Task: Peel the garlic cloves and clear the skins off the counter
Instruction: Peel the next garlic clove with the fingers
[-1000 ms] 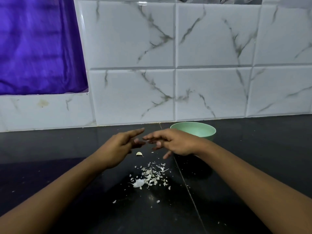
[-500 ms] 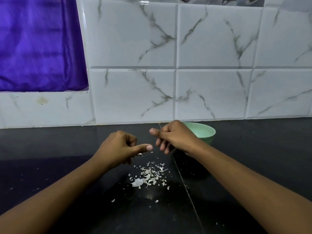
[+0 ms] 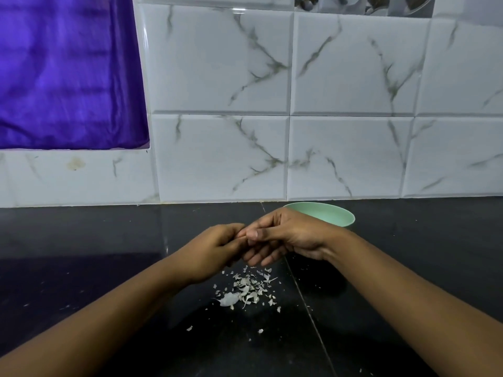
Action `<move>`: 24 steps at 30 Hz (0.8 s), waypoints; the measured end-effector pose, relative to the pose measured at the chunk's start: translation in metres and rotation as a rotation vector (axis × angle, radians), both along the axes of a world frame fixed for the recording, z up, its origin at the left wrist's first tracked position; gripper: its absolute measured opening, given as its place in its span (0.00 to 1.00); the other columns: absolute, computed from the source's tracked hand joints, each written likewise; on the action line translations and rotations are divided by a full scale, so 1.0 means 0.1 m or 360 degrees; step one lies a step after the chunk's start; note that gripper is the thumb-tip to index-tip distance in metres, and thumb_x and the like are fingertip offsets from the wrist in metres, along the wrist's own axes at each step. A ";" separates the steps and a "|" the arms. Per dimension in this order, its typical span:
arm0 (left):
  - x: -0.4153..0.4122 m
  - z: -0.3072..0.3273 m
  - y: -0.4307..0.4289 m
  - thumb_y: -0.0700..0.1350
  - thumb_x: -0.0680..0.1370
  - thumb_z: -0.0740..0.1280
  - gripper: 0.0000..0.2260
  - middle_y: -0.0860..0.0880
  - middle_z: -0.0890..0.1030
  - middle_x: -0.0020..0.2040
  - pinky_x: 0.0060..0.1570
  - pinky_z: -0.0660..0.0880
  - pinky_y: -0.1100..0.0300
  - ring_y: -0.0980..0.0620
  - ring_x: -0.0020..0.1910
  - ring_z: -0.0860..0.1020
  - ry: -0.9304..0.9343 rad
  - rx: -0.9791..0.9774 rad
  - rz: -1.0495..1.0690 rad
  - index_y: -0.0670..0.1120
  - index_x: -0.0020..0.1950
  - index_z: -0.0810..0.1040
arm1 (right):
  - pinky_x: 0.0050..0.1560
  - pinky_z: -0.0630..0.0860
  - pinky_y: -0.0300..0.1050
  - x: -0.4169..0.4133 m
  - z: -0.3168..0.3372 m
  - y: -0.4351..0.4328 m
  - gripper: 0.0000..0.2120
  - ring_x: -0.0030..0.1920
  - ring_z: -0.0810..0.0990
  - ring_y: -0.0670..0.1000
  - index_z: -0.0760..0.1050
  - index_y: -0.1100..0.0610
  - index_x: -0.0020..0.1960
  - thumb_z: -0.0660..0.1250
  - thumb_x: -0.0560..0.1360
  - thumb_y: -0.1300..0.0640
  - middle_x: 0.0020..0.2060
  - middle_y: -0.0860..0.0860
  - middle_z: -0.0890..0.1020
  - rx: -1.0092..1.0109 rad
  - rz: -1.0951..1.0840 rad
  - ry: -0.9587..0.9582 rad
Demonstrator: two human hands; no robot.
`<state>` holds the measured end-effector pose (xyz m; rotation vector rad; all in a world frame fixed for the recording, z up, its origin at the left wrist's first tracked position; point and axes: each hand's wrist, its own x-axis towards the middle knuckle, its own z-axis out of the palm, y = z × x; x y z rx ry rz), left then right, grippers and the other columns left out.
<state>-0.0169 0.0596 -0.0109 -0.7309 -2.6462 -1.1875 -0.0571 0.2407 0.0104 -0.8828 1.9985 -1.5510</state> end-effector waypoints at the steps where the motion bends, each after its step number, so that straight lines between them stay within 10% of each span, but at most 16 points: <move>1: 0.00 0.00 -0.03 0.41 0.81 0.61 0.05 0.53 0.73 0.31 0.27 0.68 0.65 0.59 0.27 0.70 -0.0089 0.0094 -0.0026 0.45 0.44 0.70 | 0.39 0.81 0.41 -0.01 0.02 0.01 0.15 0.38 0.85 0.51 0.80 0.59 0.51 0.68 0.69 0.51 0.40 0.58 0.84 -0.0066 -0.0042 -0.0043; 5: -0.01 0.03 -0.09 0.42 0.74 0.69 0.15 0.45 0.78 0.45 0.32 0.77 0.59 0.52 0.38 0.80 -0.0275 0.0444 -0.0032 0.48 0.59 0.71 | 0.40 0.81 0.44 -0.10 0.12 0.14 0.22 0.41 0.85 0.51 0.79 0.61 0.49 0.59 0.76 0.43 0.42 0.57 0.85 -0.0334 -0.0359 -0.0270; 10: 0.01 0.01 0.06 0.66 0.71 0.61 0.25 0.47 0.82 0.30 0.31 0.75 0.60 0.51 0.27 0.80 -0.0056 0.0024 0.0372 0.43 0.39 0.77 | 0.43 0.81 0.47 -0.05 0.08 0.03 0.36 0.46 0.84 0.54 0.80 0.58 0.51 0.44 0.77 0.33 0.43 0.56 0.84 -0.0025 -0.0145 -0.0262; 16: 0.02 0.01 0.08 0.52 0.80 0.60 0.21 0.52 0.75 0.24 0.26 0.66 0.70 0.61 0.20 0.70 0.0101 -0.0105 0.0236 0.46 0.29 0.74 | 0.46 0.81 0.50 0.00 0.11 0.03 0.37 0.48 0.84 0.54 0.80 0.60 0.53 0.45 0.75 0.32 0.43 0.56 0.84 -0.0081 0.0062 -0.0339; 20: 0.08 -0.01 0.08 0.52 0.80 0.57 0.16 0.52 0.76 0.28 0.27 0.68 0.65 0.57 0.23 0.70 -0.0278 0.0097 -0.0240 0.44 0.39 0.74 | 0.44 0.81 0.48 -0.02 0.14 0.12 0.37 0.43 0.85 0.55 0.82 0.58 0.52 0.47 0.72 0.32 0.41 0.59 0.85 -0.0056 0.0192 -0.0414; 24: 0.10 -0.02 0.00 0.36 0.82 0.55 0.11 0.45 0.82 0.52 0.37 0.77 0.60 0.48 0.41 0.82 -0.0585 0.0329 -0.0533 0.44 0.62 0.70 | 0.36 0.79 0.40 -0.07 0.16 0.18 0.34 0.32 0.83 0.50 0.83 0.57 0.49 0.49 0.73 0.33 0.36 0.56 0.85 -0.0082 -0.0097 -0.0164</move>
